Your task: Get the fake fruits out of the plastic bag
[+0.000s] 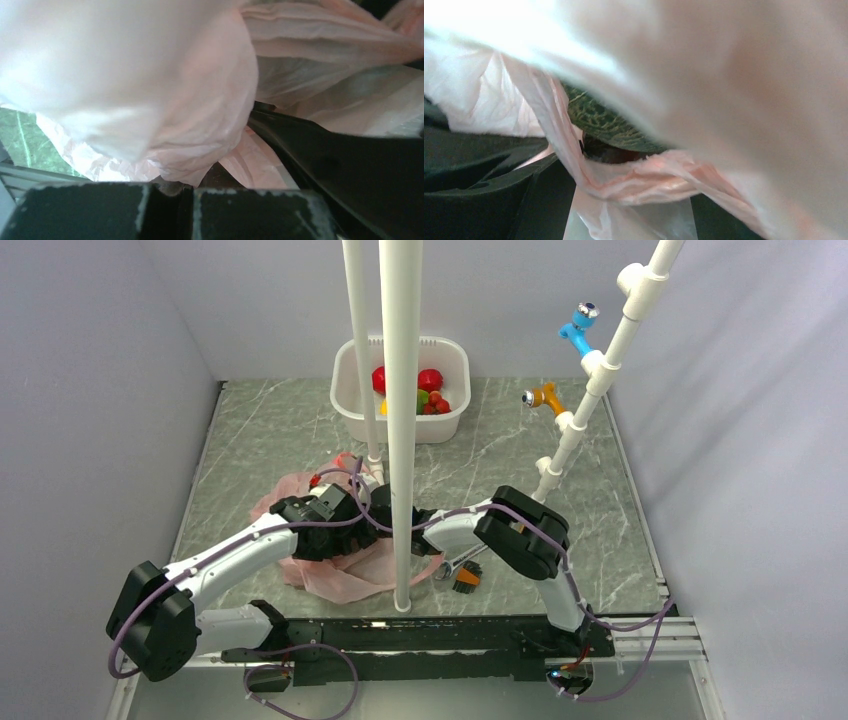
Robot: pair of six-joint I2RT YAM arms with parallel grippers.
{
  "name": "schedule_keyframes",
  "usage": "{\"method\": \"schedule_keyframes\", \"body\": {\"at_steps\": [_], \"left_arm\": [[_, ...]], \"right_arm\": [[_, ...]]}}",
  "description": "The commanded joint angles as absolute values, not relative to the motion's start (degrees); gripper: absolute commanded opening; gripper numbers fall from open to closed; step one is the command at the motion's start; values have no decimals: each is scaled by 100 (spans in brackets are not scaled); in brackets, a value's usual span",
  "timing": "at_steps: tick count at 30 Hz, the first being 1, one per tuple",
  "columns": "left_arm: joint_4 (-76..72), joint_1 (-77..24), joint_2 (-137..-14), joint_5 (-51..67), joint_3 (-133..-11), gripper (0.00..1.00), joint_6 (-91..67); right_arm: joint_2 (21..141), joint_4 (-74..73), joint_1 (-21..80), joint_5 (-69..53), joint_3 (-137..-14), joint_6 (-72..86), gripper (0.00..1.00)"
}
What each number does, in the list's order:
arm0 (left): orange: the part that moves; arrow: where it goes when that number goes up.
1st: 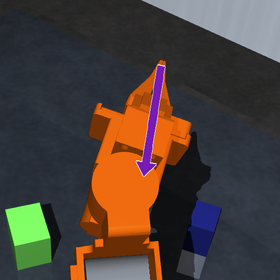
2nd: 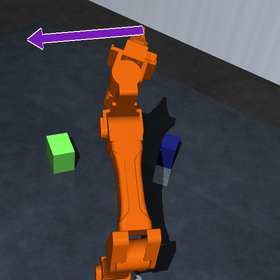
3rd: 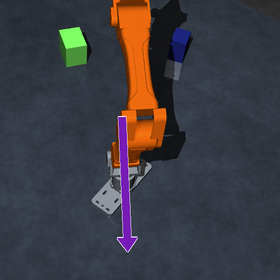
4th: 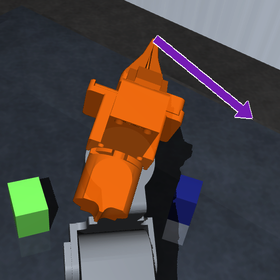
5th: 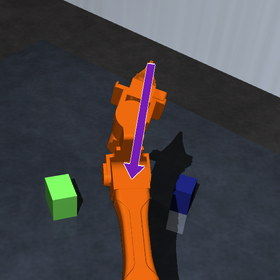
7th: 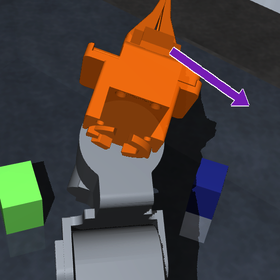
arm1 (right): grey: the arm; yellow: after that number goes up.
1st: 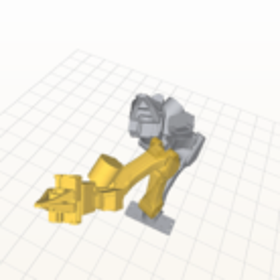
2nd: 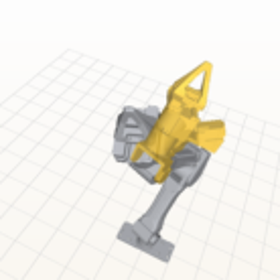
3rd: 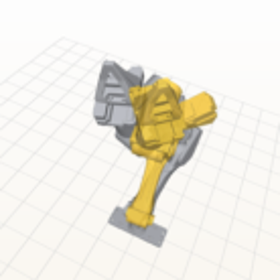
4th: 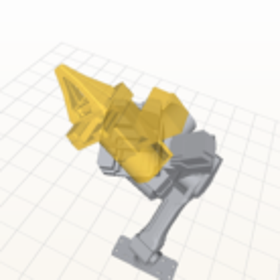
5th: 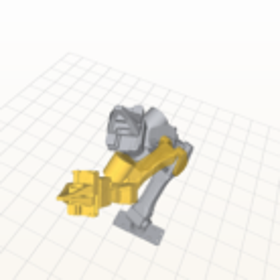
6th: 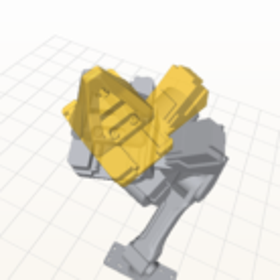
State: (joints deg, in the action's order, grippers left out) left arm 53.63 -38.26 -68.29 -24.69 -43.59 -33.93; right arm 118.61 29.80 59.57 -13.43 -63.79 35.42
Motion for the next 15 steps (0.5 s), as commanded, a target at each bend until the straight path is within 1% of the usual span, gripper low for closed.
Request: {"method": "schedule_keyframes", "body": {"at_steps": [1, 7, 12, 15], "left_arm": [[5048, -3992, -6661, -2266, -4353, 0, -3350], [5068, -4016, -6630, -2262, -4371, 0, -3352], [5092, -4010, -6617, -2296, -4379, 0, -3360], [5093, -4011, -6603, -2311, -4386, 0, -3364]], "right_arm": [[12109, 3359, 5984, -1150, -6716, 4005, 75], [12360, 3640, 5989, -756, -6638, 4536, 75], [12589, 3431, 6101, -430, -6790, 4465, 76], [12543, 3633, 6177, -452, -6587, 4399, 76]]}}
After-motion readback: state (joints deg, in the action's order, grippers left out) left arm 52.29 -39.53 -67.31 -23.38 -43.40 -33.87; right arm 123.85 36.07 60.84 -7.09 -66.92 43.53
